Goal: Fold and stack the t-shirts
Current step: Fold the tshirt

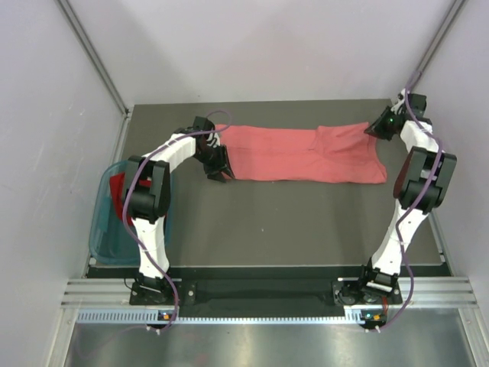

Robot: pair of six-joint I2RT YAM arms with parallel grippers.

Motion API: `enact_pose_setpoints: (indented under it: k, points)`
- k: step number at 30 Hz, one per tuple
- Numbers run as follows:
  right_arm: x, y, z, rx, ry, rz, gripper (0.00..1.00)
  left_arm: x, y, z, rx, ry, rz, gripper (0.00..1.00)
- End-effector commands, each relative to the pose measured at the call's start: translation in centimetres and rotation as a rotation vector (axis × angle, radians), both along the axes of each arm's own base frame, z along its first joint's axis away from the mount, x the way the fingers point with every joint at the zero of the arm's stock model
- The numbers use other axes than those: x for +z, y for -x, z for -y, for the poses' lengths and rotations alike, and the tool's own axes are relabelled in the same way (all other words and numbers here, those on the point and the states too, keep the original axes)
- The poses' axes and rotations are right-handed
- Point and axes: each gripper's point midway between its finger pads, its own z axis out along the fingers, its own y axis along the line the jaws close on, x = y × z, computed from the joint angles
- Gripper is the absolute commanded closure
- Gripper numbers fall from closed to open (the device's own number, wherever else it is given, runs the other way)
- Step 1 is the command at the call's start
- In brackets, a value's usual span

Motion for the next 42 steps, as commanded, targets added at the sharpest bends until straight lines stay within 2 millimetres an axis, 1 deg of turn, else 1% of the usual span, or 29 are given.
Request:
enact_pose_setpoints:
  k: [1,3,4,5,6,7,9,10,14,16,19,20,21,22,23,24,25,26,27,29,30,31,33,34,36,37,39,40,42]
  points:
    - [6.1,-2.2,-0.5,0.029,0.02,0.206,1.0,0.2,-0.2,0.2,0.0,0.021,0.007,0.54]
    - [6.5,-2.9,-0.4,0.026,0.015,0.226,1.0,0.2,-0.1,0.2,-0.001,0.019,0.005,0.54]
    - [5.7,-3.2,-0.4,0.029,0.001,0.214,1.0,0.2,-0.1,0.1,-0.002,0.017,0.007,0.54]
    - [5.5,-3.5,-0.4,0.032,-0.002,0.218,1.0,0.2,0.0,0.1,-0.004,0.016,0.007,0.54]
    - [5.8,-4.0,-0.4,0.033,-0.005,0.229,1.0,0.1,0.1,0.0,-0.004,0.011,0.005,0.55]
    - [5.0,-4.3,-0.5,0.034,-0.023,0.22,1.0,0.1,0.1,0.0,-0.004,0.008,0.007,0.55]
    - [4.7,-5.0,-0.3,0.028,-0.03,0.234,1.0,0.2,0.1,-0.1,-0.006,0.005,0.009,0.55]
    - [3.8,-5.2,-0.1,0.016,-0.038,0.22,1.0,0.1,0.3,-0.2,-0.007,0.002,0.004,0.55]
    - [2.2,-5.3,0.6,-0.018,-0.033,0.185,0.97,0.0,0.5,-0.4,-0.01,-0.011,0.006,0.55]
    - [0.8,-5.1,0.8,-0.032,-0.026,0.154,0.93,0.0,0.7,-0.6,-0.008,-0.012,0.006,0.55]
    - [-0.6,-4.8,1.3,-0.039,-0.012,0.111,0.92,0.1,0.6,-0.5,-0.008,-0.011,0.007,0.55]
    - [-0.6,-4.7,1.4,-0.044,-0.002,0.1,0.91,0.1,0.6,-0.5,-0.007,-0.009,0.006,0.55]
    - [-0.3,-4.8,1.9,-0.054,0.011,0.099,0.89,0.1,0.5,-0.5,-0.007,-0.007,0.005,0.54]
    - [-0.2,-4.4,2.4,-0.07,0.039,0.082,0.84,0.2,0.4,-0.4,-0.005,-0.006,0.009,0.54]
    - [0.1,-4.3,2.7,-0.076,0.058,0.073,0.83,0.1,0.4,-0.4,-0.005,-0.004,0.006,0.54]
    - [1.4,-4.6,3.2,-0.073,0.098,0.089,0.82,0.2,0.3,-0.3,-0.004,-0.002,0.01,0.54]
    - [1.5,-3.8,3.7,-0.096,0.138,0.043,0.79,0.2,0.3,-0.3,-0.004,0.0,0.009,0.55]
    - [1.9,-3.7,4.0,-0.099,0.167,0.032,0.77,0.2,0.2,-0.2,-0.004,-0.001,0.009,0.54]
    - [3.8,-4.1,4.6,-0.09,0.219,0.059,0.74,0.4,0.0,-0.1,-0.005,0.003,0.014,0.54]
    - [4.7,-3.3,5.0,-0.097,0.29,0.015,0.67,0.3,-0.1,-0.1,-0.003,0.005,0.011,0.55]
    - [5.8,-3.3,4.9,-0.095,0.322,0.024,0.62,0.4,-0.3,0.0,-0.003,0.006,0.017,0.55]
    - [7.1,-3.1,4.7,-0.089,0.376,0.037,0.56,0.5,-0.4,0.1,-0.003,0.011,0.016,0.54]
    - [7.4,-2.9,3.3,-0.057,0.392,0.045,0.54,0.5,-0.6,0.1,0.0,0.012,0.018,0.55]
    - [7.8,-3.1,1.0,-0.011,0.371,0.062,0.54,0.5,-0.6,0.3,-0.003,0.015,0.019,0.55]
    - [7.1,-3.1,-1.5,0.019,0.321,0.055,0.54,0.6,-0.7,0.3,0.0,0.02,0.021,0.55]
    - [6.5,-3.3,-3.6,0.05,0.304,0.051,0.54,0.6,-0.7,0.3,0.002,0.023,0.019,0.55]
    - [5.4,-3.7,-5.8,0.063,0.278,0.044,0.54,0.6,-0.7,0.4,0.002,0.026,0.02,0.55]
    - [4.7,-3.8,-7.7,0.088,0.272,0.036,0.54,0.7,-0.8,0.5,0.002,0.028,0.022,0.55]
    - [3.7,-4.3,-9.5,0.096,0.255,0.03,0.54,0.9,-0.7,0.5,0.004,0.031,0.024,0.55]
